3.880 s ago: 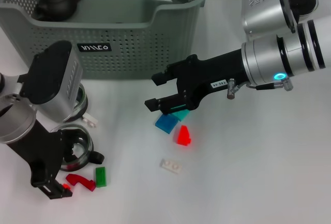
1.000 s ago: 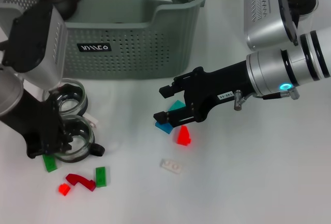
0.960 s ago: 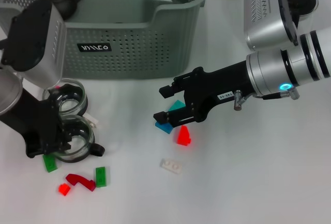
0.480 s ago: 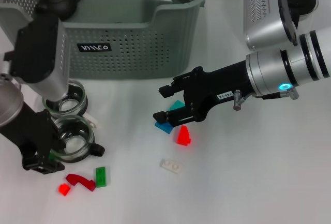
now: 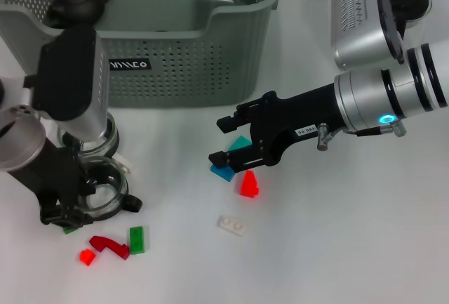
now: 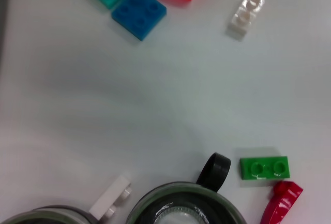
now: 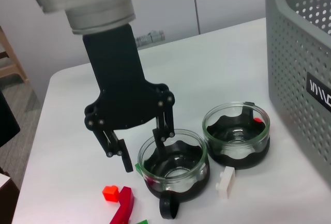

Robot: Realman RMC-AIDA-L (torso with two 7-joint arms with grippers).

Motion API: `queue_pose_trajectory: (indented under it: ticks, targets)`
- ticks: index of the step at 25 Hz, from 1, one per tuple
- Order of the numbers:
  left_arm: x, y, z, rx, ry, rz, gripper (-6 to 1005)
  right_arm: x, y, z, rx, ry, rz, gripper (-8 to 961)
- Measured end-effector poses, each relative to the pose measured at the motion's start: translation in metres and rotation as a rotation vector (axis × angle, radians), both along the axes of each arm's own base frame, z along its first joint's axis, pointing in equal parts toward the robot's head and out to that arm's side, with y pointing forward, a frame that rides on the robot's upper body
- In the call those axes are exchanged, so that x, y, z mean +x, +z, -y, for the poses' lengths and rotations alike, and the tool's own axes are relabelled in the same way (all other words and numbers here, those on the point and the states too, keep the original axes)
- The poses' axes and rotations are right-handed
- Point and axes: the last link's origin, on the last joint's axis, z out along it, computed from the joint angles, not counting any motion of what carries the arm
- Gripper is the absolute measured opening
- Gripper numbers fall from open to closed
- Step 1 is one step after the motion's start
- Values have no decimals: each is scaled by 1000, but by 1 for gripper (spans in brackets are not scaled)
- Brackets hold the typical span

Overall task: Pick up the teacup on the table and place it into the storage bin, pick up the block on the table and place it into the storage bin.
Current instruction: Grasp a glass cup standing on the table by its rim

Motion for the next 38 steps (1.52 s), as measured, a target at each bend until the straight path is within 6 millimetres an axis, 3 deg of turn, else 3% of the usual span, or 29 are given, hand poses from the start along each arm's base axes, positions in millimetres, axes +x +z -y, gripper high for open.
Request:
queue_pose_trajectory:
  ticks: [17,38]
  targets:
    - [-11,-20,-4,-31,-23,-40,424,2,0,1,3,-8,-3,684]
    - [-18,-27,-6,-33,-18,-41,416,3,-1,1,2,-12,-4,684]
